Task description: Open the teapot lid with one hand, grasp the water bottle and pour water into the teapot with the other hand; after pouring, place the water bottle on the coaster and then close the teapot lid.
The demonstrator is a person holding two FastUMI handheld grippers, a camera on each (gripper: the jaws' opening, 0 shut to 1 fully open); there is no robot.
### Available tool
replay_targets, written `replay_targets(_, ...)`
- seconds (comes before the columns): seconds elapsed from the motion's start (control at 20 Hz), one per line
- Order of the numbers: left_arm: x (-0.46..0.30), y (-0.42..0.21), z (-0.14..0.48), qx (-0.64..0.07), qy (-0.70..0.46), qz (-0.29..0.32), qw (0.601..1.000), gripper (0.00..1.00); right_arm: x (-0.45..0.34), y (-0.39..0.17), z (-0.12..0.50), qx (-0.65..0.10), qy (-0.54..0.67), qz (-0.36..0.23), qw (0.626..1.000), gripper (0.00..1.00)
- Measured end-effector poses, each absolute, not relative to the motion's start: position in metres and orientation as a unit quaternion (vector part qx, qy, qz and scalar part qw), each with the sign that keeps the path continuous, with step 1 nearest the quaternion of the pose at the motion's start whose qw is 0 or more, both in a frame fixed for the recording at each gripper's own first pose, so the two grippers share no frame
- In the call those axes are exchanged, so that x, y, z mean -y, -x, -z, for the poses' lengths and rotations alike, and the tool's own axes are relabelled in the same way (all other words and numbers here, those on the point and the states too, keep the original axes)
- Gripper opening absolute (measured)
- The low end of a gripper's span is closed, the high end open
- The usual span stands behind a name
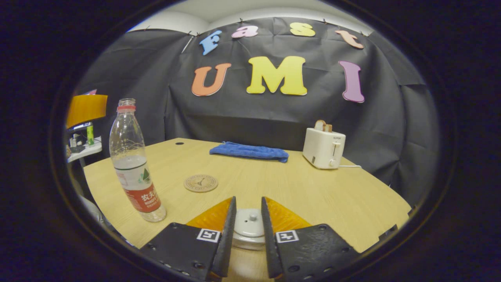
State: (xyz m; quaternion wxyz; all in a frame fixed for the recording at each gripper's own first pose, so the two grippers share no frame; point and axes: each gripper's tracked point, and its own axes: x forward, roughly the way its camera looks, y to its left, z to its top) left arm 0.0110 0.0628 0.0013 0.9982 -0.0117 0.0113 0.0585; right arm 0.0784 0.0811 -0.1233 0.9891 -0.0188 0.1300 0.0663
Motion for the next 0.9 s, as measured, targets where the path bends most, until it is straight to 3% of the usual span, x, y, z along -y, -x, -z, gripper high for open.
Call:
replay_targets(0.05, -0.063, -0.011, -0.002, -0.011, 0.012, -0.059, 0.998, 0.98, -0.082, -0.078, 0.12, -0.129, 0.019, -0.067, 0.989, 0.25)
replay_targets(0.15, -0.063, -0.012, -0.003, -0.01, 0.009, -0.06, 0.998, 0.98, -0.074, -0.08, 0.116, -0.124, 0.024, -0.058, 0.99, 0.27)
replay_targets(0.2, -0.063, -0.012, -0.001, -0.011, 0.01, -0.061, 0.998, 0.98, -0.074, -0.085, 0.116, -0.127, 0.015, -0.058, 0.99, 0.02)
replay_targets(0.5, -0.056, -0.009, 0.014, -0.026, 0.016, -0.037, 0.999, 0.98, -0.075, -0.083, 0.12, -0.136, 0.001, -0.089, 0.987, 0.0)
replay_targets(0.9, -0.042, 0.005, 0.082, -0.114, 0.043, -0.002, 0.993, 0.98, -0.077, -0.081, 0.104, -0.119, 0.005, -0.109, 0.987, 0.0)
